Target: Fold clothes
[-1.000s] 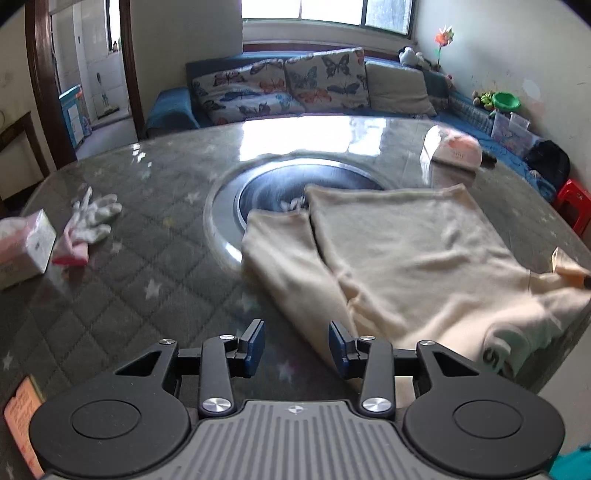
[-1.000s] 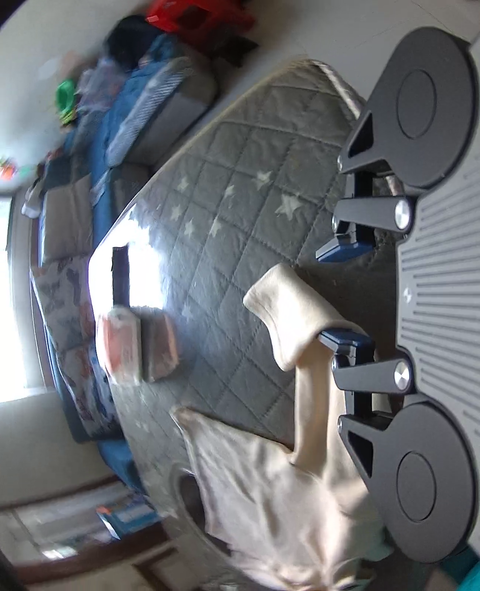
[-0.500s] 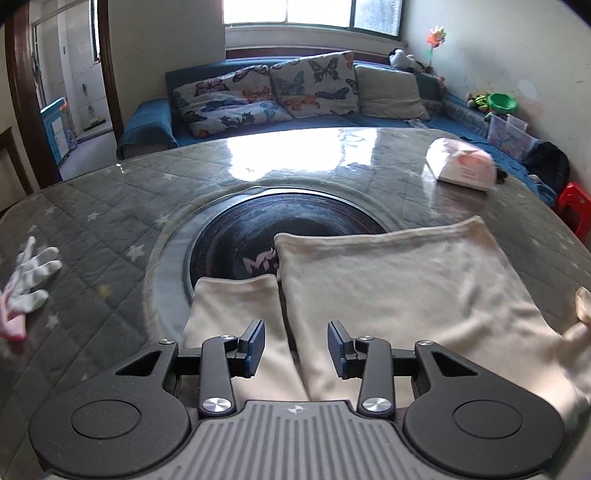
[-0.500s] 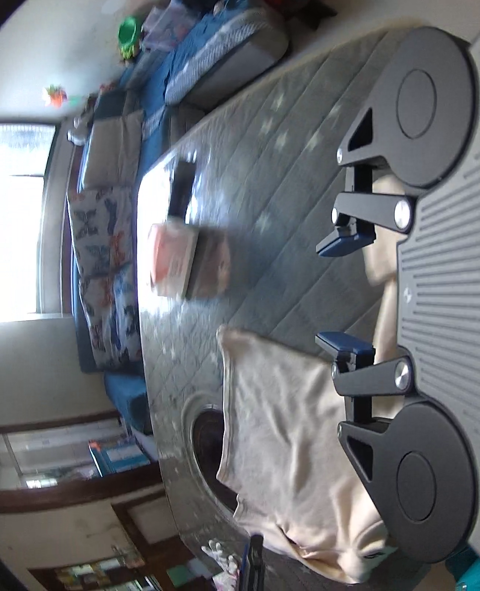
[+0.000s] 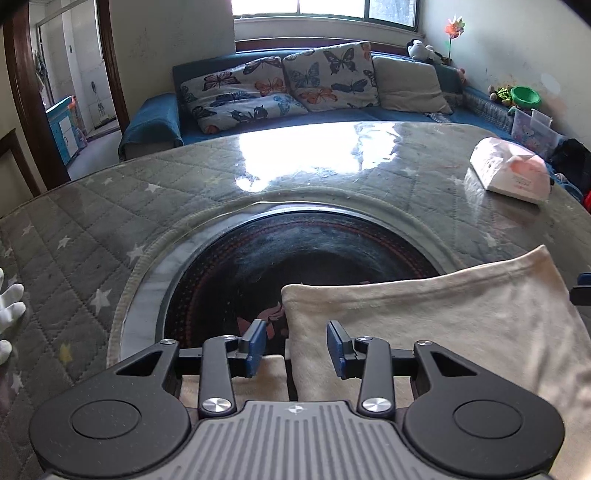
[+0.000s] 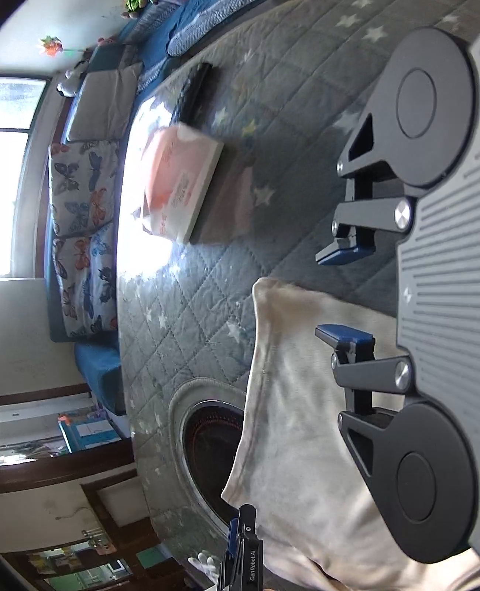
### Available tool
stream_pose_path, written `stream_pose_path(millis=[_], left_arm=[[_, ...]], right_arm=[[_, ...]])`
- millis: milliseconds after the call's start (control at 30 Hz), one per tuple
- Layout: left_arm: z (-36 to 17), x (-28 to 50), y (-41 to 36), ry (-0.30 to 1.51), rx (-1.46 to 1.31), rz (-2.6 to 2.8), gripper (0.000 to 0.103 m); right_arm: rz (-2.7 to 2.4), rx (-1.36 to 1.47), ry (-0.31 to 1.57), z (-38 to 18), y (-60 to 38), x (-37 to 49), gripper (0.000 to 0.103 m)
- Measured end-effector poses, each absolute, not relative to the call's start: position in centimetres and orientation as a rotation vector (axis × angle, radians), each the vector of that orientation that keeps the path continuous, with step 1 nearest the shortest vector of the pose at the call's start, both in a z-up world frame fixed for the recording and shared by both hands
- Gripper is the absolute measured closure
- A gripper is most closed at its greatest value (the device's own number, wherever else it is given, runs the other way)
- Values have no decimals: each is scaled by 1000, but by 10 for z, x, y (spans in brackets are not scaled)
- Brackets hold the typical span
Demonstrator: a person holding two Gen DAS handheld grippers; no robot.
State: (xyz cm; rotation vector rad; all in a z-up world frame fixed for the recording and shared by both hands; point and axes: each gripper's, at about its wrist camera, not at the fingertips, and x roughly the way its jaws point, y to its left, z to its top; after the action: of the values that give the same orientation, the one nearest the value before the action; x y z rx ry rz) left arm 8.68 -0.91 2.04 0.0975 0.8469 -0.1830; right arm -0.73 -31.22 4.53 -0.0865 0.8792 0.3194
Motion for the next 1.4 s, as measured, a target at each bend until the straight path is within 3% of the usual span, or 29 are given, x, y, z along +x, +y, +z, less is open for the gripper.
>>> stream_pose_path(millis=[133, 167, 267, 400, 733, 867, 1167, 1400], left_arm=[[14, 92, -4, 850, 78, -211, 89], [14, 91, -3, 846, 78, -223, 93], [14, 90, -4, 821, 107, -232, 96], [14, 93, 6, 800, 112, -198, 100], [15, 131, 51, 800, 110, -48, 101], [15, 140, 58, 809, 110, -29, 100], [24, 121, 49, 816, 138, -56, 95], [41, 52, 17, 821, 148, -242, 93]], right_arm=[[327, -111, 900, 38, -303, 8, 78], [329, -117, 903, 37, -301, 11, 84], [341, -140, 898, 36, -293, 18, 96], [349, -173, 878, 38, -278, 30, 99], [411, -222, 820, 29, -218, 87, 99], [438, -243, 816, 31, -207, 97, 95], [606, -298, 794, 59, -208, 23, 90], [739, -374, 810, 61, -201, -54, 85]])
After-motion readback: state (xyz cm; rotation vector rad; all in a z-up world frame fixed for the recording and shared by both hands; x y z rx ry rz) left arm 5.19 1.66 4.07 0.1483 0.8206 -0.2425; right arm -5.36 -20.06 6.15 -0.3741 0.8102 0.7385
